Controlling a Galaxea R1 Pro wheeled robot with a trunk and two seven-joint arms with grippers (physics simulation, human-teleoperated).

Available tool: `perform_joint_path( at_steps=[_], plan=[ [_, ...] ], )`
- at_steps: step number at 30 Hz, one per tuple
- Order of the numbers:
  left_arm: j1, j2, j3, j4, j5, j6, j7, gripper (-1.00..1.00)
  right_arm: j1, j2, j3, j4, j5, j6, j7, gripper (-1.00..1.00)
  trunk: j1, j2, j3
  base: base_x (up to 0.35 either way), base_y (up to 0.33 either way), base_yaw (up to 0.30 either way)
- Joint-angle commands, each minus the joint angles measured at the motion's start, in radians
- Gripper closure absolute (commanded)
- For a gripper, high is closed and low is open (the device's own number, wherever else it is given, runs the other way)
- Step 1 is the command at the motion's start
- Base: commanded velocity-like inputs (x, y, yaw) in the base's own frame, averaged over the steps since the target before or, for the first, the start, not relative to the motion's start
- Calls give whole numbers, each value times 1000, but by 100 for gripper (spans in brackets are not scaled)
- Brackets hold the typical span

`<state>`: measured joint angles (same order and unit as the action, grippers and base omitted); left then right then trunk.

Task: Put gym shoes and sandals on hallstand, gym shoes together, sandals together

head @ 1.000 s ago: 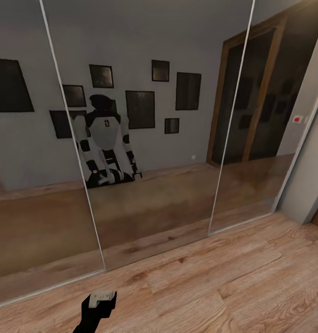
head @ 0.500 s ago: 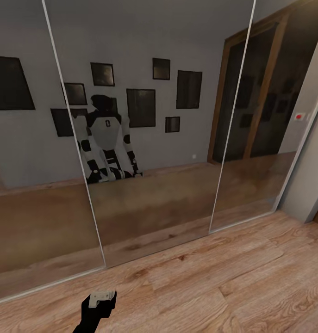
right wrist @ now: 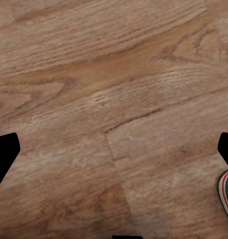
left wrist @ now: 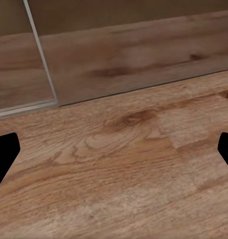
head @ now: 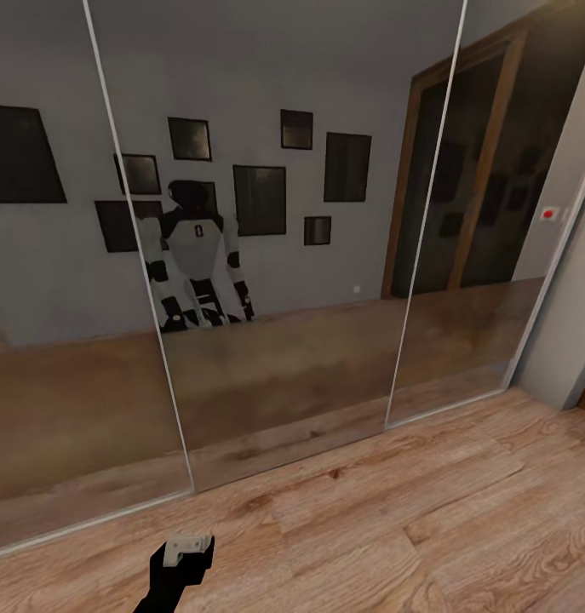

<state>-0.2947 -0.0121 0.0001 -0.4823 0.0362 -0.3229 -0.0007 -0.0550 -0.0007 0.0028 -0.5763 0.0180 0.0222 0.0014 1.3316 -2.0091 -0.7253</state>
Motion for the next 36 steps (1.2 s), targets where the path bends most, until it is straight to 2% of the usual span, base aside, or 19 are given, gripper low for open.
perform_joint_path(
  at_steps=[1, 6, 36],
  plan=[
    [-1, 0, 0, 1, 4, -3, 0, -100, 0, 0, 0, -1, 2, 2, 0, -100, 4, -8, -4, 0, 0, 0],
    [0, 0, 0, 1, 4, -3, 0, -100, 0, 0, 0, -2, 2, 2, 0, -100, 23, -43, -19, 0, 0, 149],
    [0, 0, 0, 1, 4, -2, 1, -100, 0, 1, 0, -2, 2, 2, 0, -100, 138, -253, -113, 0, 0, 293]
  ],
)
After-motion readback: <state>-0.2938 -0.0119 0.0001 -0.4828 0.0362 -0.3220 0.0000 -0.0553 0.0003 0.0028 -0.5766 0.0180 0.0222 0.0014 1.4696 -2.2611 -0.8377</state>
